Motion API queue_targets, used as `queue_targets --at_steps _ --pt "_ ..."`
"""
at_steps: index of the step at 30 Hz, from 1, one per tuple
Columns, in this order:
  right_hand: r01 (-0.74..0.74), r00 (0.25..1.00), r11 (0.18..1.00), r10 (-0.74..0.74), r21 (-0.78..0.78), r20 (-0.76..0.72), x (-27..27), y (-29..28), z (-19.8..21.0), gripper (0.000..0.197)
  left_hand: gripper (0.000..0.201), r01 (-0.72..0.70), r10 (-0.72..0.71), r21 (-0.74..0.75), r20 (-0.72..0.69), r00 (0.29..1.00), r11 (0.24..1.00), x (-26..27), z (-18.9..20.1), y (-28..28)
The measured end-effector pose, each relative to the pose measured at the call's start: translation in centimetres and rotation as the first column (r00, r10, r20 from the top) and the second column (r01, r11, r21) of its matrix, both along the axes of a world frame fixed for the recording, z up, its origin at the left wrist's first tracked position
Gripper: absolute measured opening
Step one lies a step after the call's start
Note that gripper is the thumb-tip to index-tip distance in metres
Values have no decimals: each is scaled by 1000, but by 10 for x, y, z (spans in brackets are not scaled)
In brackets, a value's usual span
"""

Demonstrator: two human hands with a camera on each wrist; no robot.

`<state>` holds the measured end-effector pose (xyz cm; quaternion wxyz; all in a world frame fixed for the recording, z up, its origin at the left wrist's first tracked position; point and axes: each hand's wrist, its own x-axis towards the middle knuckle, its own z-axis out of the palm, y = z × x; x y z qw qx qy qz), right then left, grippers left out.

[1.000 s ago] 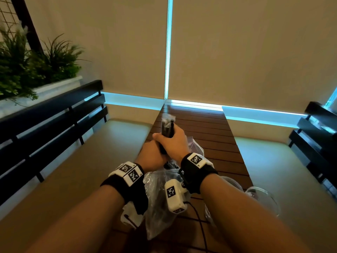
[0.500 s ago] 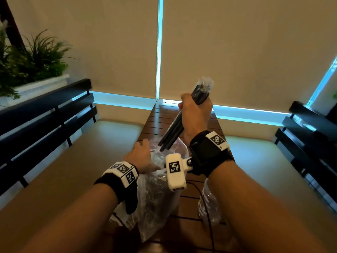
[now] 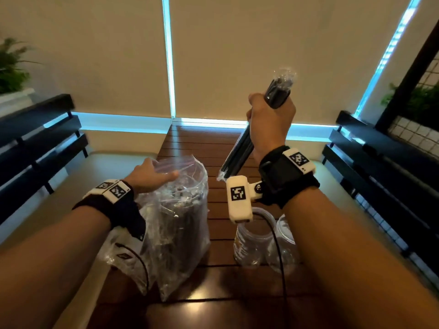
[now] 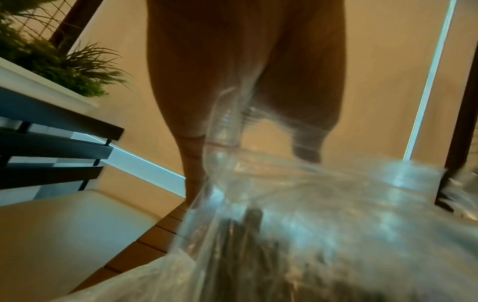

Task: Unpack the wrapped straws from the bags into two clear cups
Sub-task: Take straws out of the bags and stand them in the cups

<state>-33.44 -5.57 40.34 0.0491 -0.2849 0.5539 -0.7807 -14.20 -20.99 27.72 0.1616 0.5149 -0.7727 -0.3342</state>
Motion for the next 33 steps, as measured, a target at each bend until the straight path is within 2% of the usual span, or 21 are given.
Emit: queue_targets --at_steps 2,4,6,9,11,14,16,19,21,25,28,31,33 --pt "51 999 998 -52 44 12 -16 7 -13 13 120 143 -143 15 2 990 990 -3 -1 -1" --pt "103 995 991 -104 85 5 -32 14 -25 13 128 298 -295 -4 139 946 955 -11 -5 -3" --pt "149 989 981 -147 128 -21 -45 20 -39 12 140 358 -335 -34 284 899 933 -19 -8 -3" --pt "190 982 963 -185 192 -45 -57 28 -63 14 146 403 -345 -100 356 868 910 -32 -14 6" --pt "196 981 950 -187 244 -57 -60 32 -82 15 136 425 -361 -128 348 865 896 -39 -16 14" --pt "156 988 937 -150 314 -41 -56 35 -114 11 106 420 -350 -166 332 876 893 -47 -23 27" --pt "98 995 928 -99 359 -16 -50 37 -133 21 97 402 -323 -202 336 885 893 -50 -29 36" --pt "36 999 906 -24 423 -34 -40 41 -161 21 80 386 -292 -260 336 896 885 -52 -33 48" --pt "27 998 894 2 448 -66 -36 44 -180 19 71 383 -284 -284 333 899 879 -52 -33 54" --pt "22 988 833 67 553 -140 -36 45 -212 30 61 369 -275 -277 325 905 887 -50 -31 58" --pt "39 974 803 102 594 -201 -37 46 -220 42 48 340 -258 -262 303 918 903 -47 -31 54" --pt "12 966 852 125 524 -226 -35 46 -214 64 34 307 -243 -242 260 934 921 -45 -28 47" --pt "52 939 878 119 475 -323 -32 44 -210 70 30 285 -237 -233 215 948 930 -45 -24 44"
